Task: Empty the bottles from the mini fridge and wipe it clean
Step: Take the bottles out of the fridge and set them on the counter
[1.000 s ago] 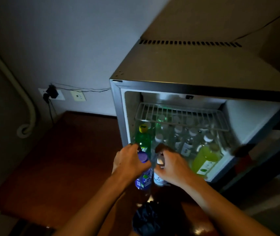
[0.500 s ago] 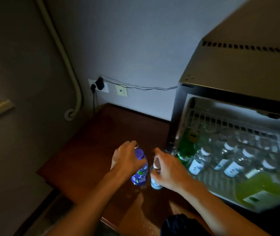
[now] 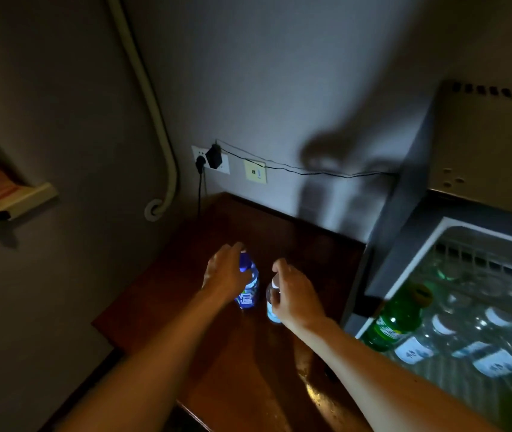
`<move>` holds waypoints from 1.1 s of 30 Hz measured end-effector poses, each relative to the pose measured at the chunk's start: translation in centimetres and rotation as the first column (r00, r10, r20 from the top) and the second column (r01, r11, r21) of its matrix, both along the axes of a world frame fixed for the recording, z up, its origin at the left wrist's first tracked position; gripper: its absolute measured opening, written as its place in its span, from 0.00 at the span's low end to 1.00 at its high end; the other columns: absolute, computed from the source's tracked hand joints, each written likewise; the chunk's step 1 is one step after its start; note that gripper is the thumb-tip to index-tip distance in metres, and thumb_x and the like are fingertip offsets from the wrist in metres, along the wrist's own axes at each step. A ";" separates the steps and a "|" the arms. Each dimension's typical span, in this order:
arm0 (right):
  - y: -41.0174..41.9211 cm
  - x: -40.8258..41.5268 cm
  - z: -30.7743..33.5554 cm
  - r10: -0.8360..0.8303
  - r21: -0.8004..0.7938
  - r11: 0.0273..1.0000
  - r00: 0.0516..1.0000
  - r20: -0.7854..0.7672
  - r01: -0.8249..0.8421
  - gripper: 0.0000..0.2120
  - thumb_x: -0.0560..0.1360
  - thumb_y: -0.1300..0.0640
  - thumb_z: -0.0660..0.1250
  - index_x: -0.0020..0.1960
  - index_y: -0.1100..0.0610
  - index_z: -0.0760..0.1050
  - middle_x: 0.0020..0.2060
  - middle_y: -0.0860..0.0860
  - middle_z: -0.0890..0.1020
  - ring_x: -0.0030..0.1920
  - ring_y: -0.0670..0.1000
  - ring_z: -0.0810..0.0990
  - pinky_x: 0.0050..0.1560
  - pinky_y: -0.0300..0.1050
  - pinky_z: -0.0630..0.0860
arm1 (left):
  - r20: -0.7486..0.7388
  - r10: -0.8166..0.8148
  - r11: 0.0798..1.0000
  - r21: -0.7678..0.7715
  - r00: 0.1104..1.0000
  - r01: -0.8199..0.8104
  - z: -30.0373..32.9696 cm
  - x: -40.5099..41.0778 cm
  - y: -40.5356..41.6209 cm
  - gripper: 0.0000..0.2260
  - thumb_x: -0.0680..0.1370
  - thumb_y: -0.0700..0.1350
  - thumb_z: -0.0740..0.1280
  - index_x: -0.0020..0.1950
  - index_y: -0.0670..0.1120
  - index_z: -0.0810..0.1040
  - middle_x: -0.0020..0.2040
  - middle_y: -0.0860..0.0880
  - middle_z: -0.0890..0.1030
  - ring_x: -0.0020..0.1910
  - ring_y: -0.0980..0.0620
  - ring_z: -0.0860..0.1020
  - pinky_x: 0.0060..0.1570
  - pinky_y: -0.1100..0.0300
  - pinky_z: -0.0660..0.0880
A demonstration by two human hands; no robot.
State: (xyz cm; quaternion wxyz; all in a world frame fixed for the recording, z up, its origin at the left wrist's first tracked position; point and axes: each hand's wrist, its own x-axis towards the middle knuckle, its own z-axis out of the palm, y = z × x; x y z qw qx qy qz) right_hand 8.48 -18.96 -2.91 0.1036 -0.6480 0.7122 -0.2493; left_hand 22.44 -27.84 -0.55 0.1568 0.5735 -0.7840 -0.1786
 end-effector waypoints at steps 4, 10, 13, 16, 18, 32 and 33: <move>-2.9 1.1 -0.8 -0.086 -0.032 0.996 0.996 0.013 0.086 0.21 0.74 0.61 0.67 0.66 0.58 0.70 0.53 0.56 0.77 0.53 0.57 0.78 0.53 0.49 0.75 | -0.015 0.006 1.000 -0.030 1.000 -0.006 -0.5 0.0 -3.1 0.23 0.74 0.46 0.71 0.68 0.48 0.71 0.63 0.46 0.75 0.61 0.46 0.75 0.56 0.58 0.72; -5.3 0.5 -1.8 -0.062 0.011 0.998 0.998 0.011 0.062 0.18 0.73 0.62 0.67 0.62 0.56 0.71 0.53 0.55 0.75 0.54 0.57 0.76 0.52 0.50 0.75 | -0.016 0.015 0.998 -0.055 1.000 -0.015 -0.9 0.4 -5.1 0.24 0.76 0.45 0.69 0.71 0.49 0.69 0.66 0.46 0.73 0.64 0.47 0.72 0.60 0.58 0.70; -5.5 0.1 -1.5 -0.046 0.073 0.996 0.999 0.009 0.045 0.26 0.71 0.64 0.68 0.68 0.53 0.68 0.59 0.54 0.73 0.59 0.56 0.74 0.57 0.48 0.75 | 0.031 0.003 0.999 -0.041 1.000 -0.001 -0.9 0.2 -4.9 0.25 0.77 0.46 0.68 0.73 0.50 0.66 0.68 0.47 0.72 0.66 0.47 0.71 0.61 0.56 0.71; -5.2 -0.3 -1.1 -0.002 0.200 0.980 1.000 -0.013 0.005 0.35 0.72 0.62 0.68 0.76 0.50 0.58 0.67 0.54 0.67 0.64 0.57 0.72 0.63 0.47 0.72 | 0.112 -0.045 0.998 -0.031 0.993 0.049 -0.8 0.0 -4.3 0.27 0.78 0.46 0.66 0.76 0.50 0.61 0.71 0.47 0.67 0.68 0.46 0.67 0.64 0.55 0.70; -4.5 -0.7 -1.0 0.023 0.251 0.968 0.999 -0.028 -0.016 0.41 0.72 0.59 0.70 0.78 0.48 0.52 0.72 0.54 0.62 0.67 0.57 0.71 0.64 0.48 0.72 | 0.126 -0.056 0.998 -0.028 0.990 0.060 -0.5 0.0 -3.7 0.29 0.78 0.45 0.66 0.77 0.50 0.58 0.73 0.47 0.64 0.69 0.45 0.66 0.65 0.55 0.69; 0.6 -1.6 1.7 0.180 0.011 0.983 0.961 -0.211 -0.182 0.28 0.73 0.51 0.66 0.72 0.48 0.62 0.68 0.50 0.64 0.63 0.57 0.70 0.61 0.49 0.72 | 0.255 0.043 0.975 -0.222 0.966 0.015 -1.1 -0.3 3.0 0.34 0.77 0.50 0.66 0.78 0.49 0.51 0.76 0.46 0.54 0.71 0.45 0.63 0.67 0.54 0.67; 1.0 -1.7 1.4 0.186 0.000 0.982 0.961 -0.204 -0.190 0.28 0.73 0.51 0.66 0.71 0.48 0.61 0.68 0.50 0.64 0.63 0.57 0.70 0.61 0.48 0.72 | 0.270 0.051 0.971 -0.237 0.961 0.015 -1.5 -0.2 3.4 0.34 0.77 0.50 0.65 0.78 0.49 0.51 0.76 0.46 0.54 0.70 0.45 0.63 0.67 0.54 0.67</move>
